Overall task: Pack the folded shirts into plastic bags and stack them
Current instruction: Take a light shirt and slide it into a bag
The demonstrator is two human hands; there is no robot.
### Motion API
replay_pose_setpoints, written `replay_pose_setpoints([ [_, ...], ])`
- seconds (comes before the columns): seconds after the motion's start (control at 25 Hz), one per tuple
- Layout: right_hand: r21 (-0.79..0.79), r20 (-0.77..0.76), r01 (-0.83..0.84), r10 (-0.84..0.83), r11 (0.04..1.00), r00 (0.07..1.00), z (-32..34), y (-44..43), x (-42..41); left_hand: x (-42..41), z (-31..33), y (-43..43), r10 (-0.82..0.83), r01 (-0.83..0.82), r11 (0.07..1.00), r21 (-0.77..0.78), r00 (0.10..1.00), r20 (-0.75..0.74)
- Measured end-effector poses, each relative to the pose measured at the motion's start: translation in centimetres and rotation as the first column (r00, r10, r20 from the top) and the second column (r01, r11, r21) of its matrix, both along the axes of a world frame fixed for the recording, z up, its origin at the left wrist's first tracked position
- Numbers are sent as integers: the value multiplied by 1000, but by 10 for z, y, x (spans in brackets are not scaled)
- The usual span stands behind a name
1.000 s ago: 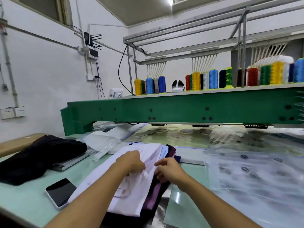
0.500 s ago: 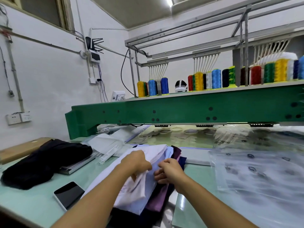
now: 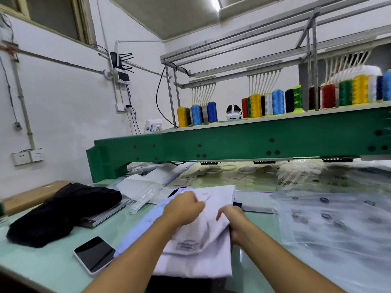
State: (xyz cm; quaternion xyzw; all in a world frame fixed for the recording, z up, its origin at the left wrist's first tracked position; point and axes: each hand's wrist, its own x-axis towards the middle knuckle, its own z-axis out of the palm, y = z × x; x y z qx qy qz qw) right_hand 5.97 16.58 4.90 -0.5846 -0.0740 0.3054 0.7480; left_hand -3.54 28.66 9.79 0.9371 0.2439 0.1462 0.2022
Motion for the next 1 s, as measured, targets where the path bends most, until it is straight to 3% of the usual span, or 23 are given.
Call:
replay_pose_setpoints([
  [0.08,-65,67,72,-68,995,995,-5,-13,6,-10,-16,30,270,-235,945,228,953,-134],
  [0.16,-74,89,50,-44,996,995,-6,-21,11,-17,-28,54,317,-278,944,179,914,-253],
  [0.32,-90,134,-78,90,993,987,-10,-29,14,-24,-25,62,172,-174,985,3,971,-167],
  [0.44,-160,322,-145,190,977,927,-13,-30,16,-21,-23,57,182,-193,979,-58,970,-159],
  [0.72,-261,547,-59,198,964,814,3,-25,7,2,-1,1,-100,101,995,15,994,-50],
  [0.84,-115,489,-37,89,993,867,22,-27,4,23,11,-43,-226,224,974,32,973,41],
  [1.0,-13,319,-4,8,1000,948,41,-62,27,35,27,-92,-340,374,916,-145,916,212],
])
